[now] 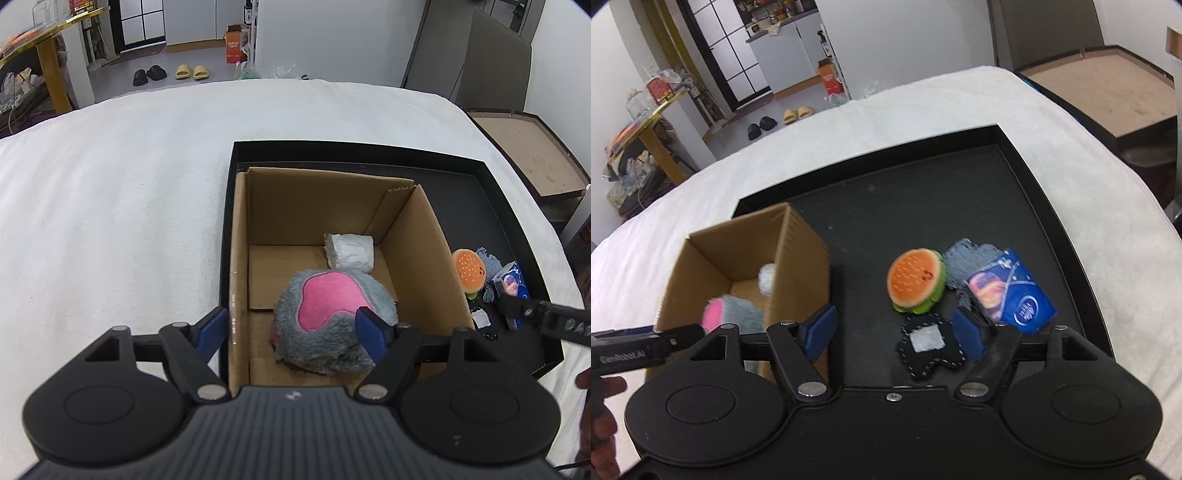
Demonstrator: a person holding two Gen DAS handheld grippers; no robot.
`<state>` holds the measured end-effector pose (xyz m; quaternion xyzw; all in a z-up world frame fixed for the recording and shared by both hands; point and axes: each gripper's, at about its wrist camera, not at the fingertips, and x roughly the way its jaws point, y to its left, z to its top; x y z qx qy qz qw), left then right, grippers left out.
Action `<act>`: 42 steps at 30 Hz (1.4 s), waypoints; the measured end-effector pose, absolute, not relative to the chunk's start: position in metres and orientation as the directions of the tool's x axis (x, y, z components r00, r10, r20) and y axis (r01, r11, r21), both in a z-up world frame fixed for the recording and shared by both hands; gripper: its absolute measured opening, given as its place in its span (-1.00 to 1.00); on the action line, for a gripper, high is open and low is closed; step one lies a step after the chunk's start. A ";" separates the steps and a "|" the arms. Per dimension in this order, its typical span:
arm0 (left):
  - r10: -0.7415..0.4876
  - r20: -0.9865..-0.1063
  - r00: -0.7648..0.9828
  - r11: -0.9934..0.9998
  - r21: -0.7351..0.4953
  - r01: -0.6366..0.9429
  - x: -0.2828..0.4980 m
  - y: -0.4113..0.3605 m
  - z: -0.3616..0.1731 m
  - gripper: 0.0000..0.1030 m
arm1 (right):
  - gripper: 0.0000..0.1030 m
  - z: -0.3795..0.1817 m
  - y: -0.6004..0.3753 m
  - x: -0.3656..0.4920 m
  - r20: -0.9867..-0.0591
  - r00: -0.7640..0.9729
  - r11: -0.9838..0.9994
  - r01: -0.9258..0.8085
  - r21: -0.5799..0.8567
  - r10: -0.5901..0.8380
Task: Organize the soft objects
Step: 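Move the right tool to the black plush and grasp it, then carry the black plush into the box with the right tool while left grips box wall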
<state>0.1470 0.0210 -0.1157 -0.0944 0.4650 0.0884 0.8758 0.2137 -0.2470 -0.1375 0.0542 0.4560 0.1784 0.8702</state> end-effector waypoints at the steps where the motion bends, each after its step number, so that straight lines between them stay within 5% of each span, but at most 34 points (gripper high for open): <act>1: 0.068 -0.832 0.550 0.967 -0.081 -0.242 0.148 0.020 -0.115 0.48 | 0.35 -0.142 -0.248 0.214 -0.778 0.518 0.932 -0.257 0.254 0.355; 31: 0.110 -0.841 0.531 0.967 -0.033 -0.252 0.156 0.007 -0.118 0.59 | 0.35 -0.206 -0.239 0.221 -0.842 0.466 0.946 -0.287 0.148 0.273; 36: 0.105 -0.840 0.533 0.968 -0.036 -0.249 0.155 0.008 -0.118 0.59 | -0.21 -0.202 -0.227 0.215 -0.840 0.496 0.941 -0.336 0.046 0.218; 42: 0.092 -0.839 0.536 0.967 -0.052 -0.248 0.153 0.011 -0.118 0.59 | -0.28 -0.189 -0.231 0.207 -0.833 0.504 0.941 -0.334 0.054 0.227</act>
